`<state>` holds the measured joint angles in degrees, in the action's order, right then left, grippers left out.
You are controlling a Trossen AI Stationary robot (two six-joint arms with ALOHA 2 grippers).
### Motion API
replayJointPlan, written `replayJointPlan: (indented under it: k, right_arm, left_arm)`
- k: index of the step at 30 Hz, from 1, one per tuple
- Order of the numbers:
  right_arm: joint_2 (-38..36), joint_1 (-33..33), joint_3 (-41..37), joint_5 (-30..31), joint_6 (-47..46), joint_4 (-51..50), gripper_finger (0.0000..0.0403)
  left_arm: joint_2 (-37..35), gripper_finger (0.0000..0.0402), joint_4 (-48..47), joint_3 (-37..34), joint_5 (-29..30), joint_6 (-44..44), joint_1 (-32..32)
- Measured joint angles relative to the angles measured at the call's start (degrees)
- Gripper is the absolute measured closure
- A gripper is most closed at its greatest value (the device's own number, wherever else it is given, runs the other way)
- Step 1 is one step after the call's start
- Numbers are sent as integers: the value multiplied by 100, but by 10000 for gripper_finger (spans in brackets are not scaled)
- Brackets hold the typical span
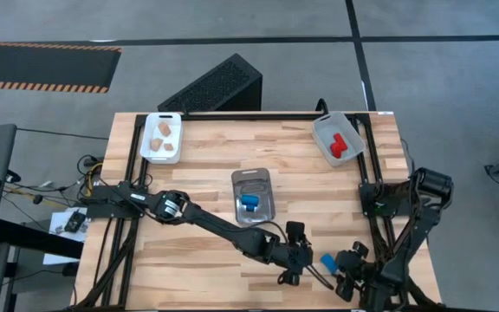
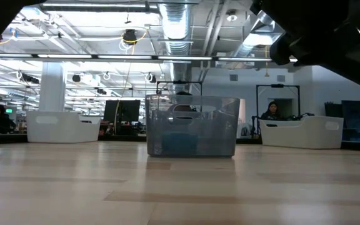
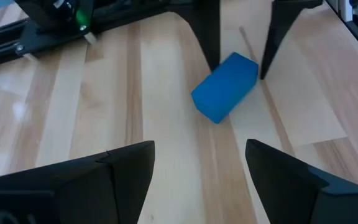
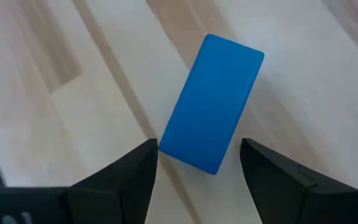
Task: Sort & place blocks by color
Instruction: Put the blue block into the black bin
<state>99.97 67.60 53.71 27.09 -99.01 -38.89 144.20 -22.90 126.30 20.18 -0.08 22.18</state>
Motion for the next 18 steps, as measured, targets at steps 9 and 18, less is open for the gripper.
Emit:
replayJointPlan:
  k: [9,18]
  right_arm:
    - [268,-166,15,110,319,-73,160]
    - [190,-145,12,434,927,-498,282]
  left_arm:
    - [0,159,30,0,-175,-22,6]
    - [15,159,416,0,-862,-37,-73]
